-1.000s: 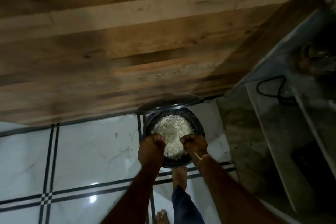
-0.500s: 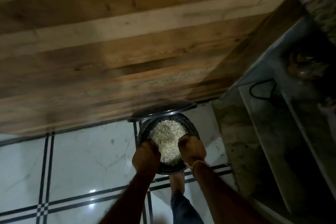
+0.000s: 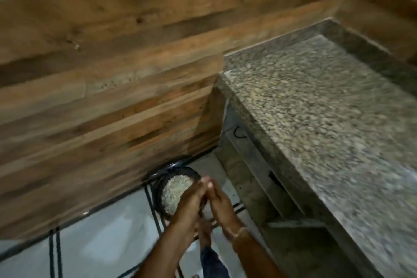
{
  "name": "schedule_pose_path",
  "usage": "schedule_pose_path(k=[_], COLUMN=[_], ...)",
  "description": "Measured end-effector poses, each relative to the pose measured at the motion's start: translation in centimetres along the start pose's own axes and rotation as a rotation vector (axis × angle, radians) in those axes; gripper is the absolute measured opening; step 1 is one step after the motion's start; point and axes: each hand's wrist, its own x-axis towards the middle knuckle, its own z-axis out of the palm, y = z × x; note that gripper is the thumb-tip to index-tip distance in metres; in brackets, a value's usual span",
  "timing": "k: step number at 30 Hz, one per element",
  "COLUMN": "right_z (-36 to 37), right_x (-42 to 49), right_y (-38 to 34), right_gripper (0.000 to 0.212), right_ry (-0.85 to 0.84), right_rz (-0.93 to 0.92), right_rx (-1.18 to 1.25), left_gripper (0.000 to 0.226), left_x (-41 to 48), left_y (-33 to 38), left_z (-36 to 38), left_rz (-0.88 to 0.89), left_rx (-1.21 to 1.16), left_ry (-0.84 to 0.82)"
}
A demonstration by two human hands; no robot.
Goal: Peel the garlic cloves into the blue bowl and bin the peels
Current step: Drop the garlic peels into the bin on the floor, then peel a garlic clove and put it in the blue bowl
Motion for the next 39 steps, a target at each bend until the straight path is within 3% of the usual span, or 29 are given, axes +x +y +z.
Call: schedule_pose_path(k=[1, 4, 7, 15, 22, 28, 31, 37, 39], right_z=[-1.8, -7.1, -11.3, -25.6, -39.8, -47.7, -50.3, -53.9, -54.5], right_x=[-1.8, -6.8, -10.6, -20.8, -28.5, -30.1, -29.4, -28.3, -27.9], right_y=[-0.8, -0.5, 0.3, 4.8, 12.3, 16.8, 17.6, 16.0, 15.7], right_gripper=[0.034, 0.049, 0.063, 0.039, 0.03, 0.025, 0.028, 0.053, 0.056], right_ry=[0.003, 0.077, 0.213, 0.596, 0.876, 0.947, 0.989, 0.888, 0.857], right_rz=[0.009, -0.082, -0.162, -0.404, -0.299, -0.187, -0.104, 0.048, 0.104], right_rx=[-0.03, 0.03, 0.098, 0.015, -0.124, -0.268, -0.354, -0.667, -0.747], left_gripper=[0.033, 0.046, 0.053, 0.042, 0.038, 0.035, 0.028, 0.014, 0.02], left_x=[-0.7, -5.4, -6.7, -11.5, -15.7, -15.8, -15.0, -12.6, -12.2], left_y=[-0.6, 0.6, -0.3, -3.9, -8.8, -11.9, -12.5, -13.5, -13.8], left_z=[0.8, 3.3, 7.1, 20.9, 36.6, 44.6, 47.4, 51.0, 51.1], left_rz=[0.042, 0.289, 0.402, 0.661, 0.757, 0.728, 0.799, 0.935, 0.941], left_rx=[0.024, 0.336, 0.544, 0.804, 0.888, 0.958, 1.053, 1.277, 1.284], left_ry=[0.085, 0.049, 0.005, -0.125, -0.322, -0.382, -0.401, -0.45, -0.436])
